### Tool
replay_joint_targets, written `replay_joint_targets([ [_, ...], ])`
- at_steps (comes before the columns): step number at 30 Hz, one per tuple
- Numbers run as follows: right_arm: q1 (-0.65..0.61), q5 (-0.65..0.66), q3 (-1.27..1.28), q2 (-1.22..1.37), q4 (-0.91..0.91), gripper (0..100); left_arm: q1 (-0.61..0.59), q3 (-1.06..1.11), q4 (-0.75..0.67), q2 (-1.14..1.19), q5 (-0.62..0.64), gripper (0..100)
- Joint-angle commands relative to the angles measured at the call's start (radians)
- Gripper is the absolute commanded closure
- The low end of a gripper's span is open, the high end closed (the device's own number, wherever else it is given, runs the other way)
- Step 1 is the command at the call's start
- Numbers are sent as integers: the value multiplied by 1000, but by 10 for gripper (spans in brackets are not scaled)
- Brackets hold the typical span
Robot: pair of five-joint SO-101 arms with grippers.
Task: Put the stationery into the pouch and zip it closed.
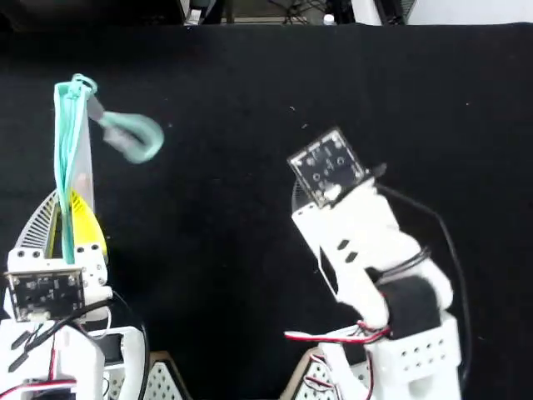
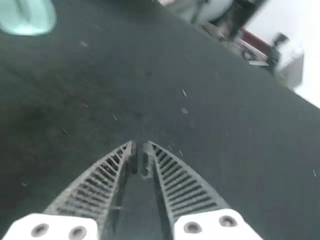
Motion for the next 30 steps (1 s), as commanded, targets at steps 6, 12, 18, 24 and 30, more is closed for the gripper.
replay_joint_targets([
  [6,144,-37,473,-311,-94,986,188,-90,-35,411,-11,971],
  [12,227,-133,710,-542,-97,985,355,-193,-46,721,-11,971],
  [18,241,-133,865,-671,-94,985,463,-229,-64,918,-11,971],
  [24,321,-133,868,-634,-103,984,283,-229,-87,927,-15,970],
  [30,327,-133,868,-634,-103,984,44,-228,-89,801,-14,970],
])
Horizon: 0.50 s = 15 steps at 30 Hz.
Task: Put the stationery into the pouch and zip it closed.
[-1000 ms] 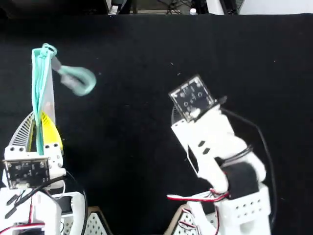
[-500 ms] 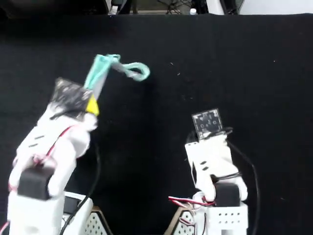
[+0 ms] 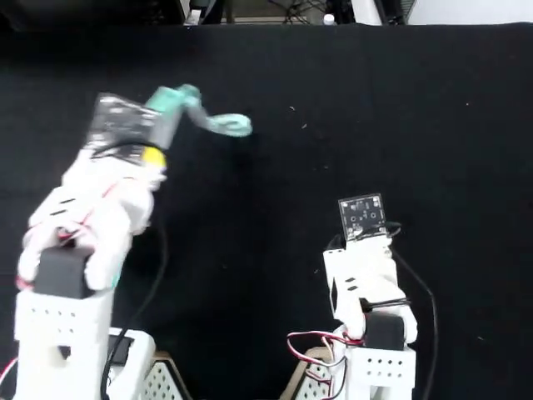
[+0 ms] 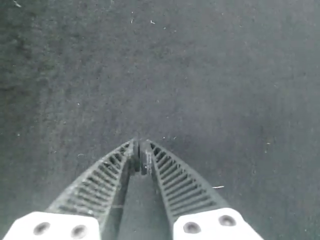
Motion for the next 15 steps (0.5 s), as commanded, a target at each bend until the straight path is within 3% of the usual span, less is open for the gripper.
replay_joint_targets([
  [1,11,-6,2,-35,-21,984,-151,5,8,-58,-3,970],
  [5,11,-6,2,-35,-21,984,-217,7,8,-157,-6,970],
  [8,11,-6,2,-35,-21,984,-202,18,17,-161,-8,970],
  [13,11,-6,2,-33,-21,984,-24,131,-5,-51,-6,970],
  [15,11,-6,2,-33,-21,984,70,194,-80,25,0,970],
])
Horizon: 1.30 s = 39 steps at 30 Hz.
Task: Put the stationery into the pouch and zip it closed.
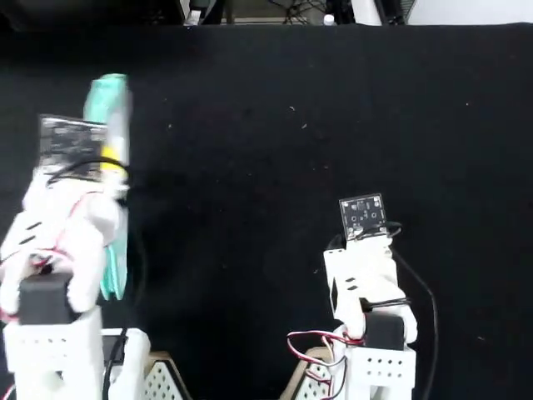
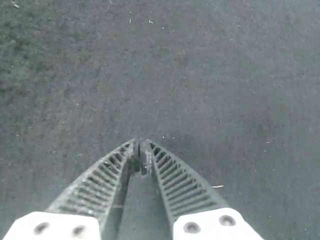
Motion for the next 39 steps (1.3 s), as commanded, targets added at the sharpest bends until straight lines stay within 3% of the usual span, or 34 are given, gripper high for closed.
replay_joint_targets([
  [1,11,-6,1,-33,-21,984,157,143,-107,158,-2,970],
  [6,11,-6,1,-33,-21,984,318,191,-316,388,-2,970],
  [15,12,-6,1,-27,-46,984,521,147,-325,612,0,968],
  [18,12,-6,1,-27,-46,984,544,128,-307,611,55,887],
  [22,12,-6,1,-27,-44,984,536,45,-199,611,255,721],
  [24,12,-6,1,-27,-44,984,535,-24,-138,609,313,705],
  [32,12,-6,1,-25,-44,984,521,-367,166,609,321,805],
  [36,12,-6,1,-25,-46,984,433,-522,347,605,321,958],
  [39,12,-6,1,-25,-46,984,349,-590,480,548,321,957],
])
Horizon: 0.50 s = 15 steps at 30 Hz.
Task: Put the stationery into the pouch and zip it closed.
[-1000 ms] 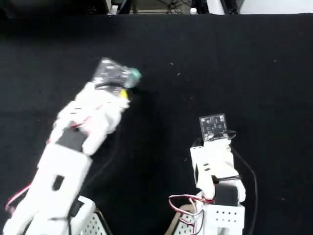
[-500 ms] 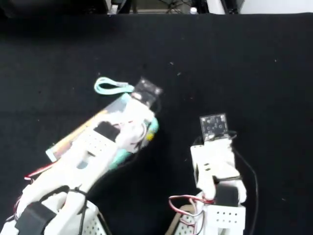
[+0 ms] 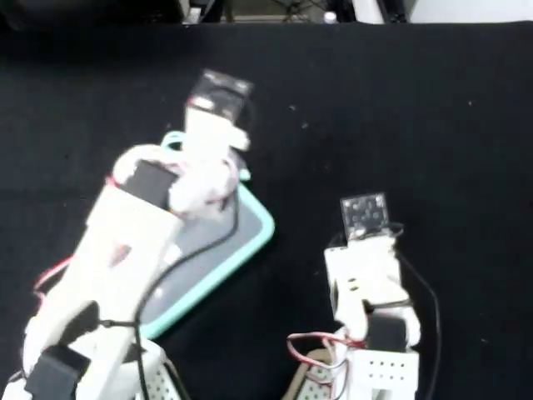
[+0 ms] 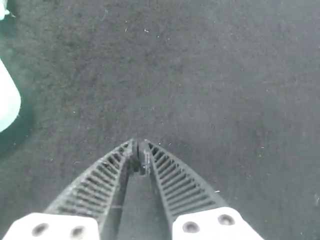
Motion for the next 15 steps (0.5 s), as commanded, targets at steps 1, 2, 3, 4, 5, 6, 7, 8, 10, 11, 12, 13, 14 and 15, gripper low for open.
replay_joint_targets([
  [1,12,-6,1,-25,-20,984,-104,-117,150,-97,9,953],
  [2,12,-6,1,-25,-20,984,-128,-120,180,-137,11,953],
  [3,12,-6,1,-25,-20,984,-150,-119,204,-180,11,953],
  [4,12,-6,1,-25,-20,984,-171,-117,236,-227,11,953],
  [5,12,-6,1,-25,-20,984,-194,-116,270,-278,11,953],
  [6,12,-6,1,-25,-18,984,-219,-105,301,-327,11,953],
  [7,12,-6,1,-25,-17,984,-243,-82,319,-379,11,953],
  [8,12,-6,1,-25,-17,984,-271,-50,325,-433,11,953],
  [10,12,-6,1,-25,-15,984,-340,58,305,-539,11,953],
  [11,12,-6,1,-25,-15,984,-375,127,285,-591,11,953],
  [12,12,-6,1,-25,-15,984,-404,203,262,-644,11,952],
  [13,12,-6,1,-25,-15,984,-429,278,239,-695,9,951],
  [14,12,-6,1,-25,-14,984,-450,357,215,-749,-2,950],
  [15,12,-6,1,-25,-14,984,-472,435,192,-801,-29,950],
])
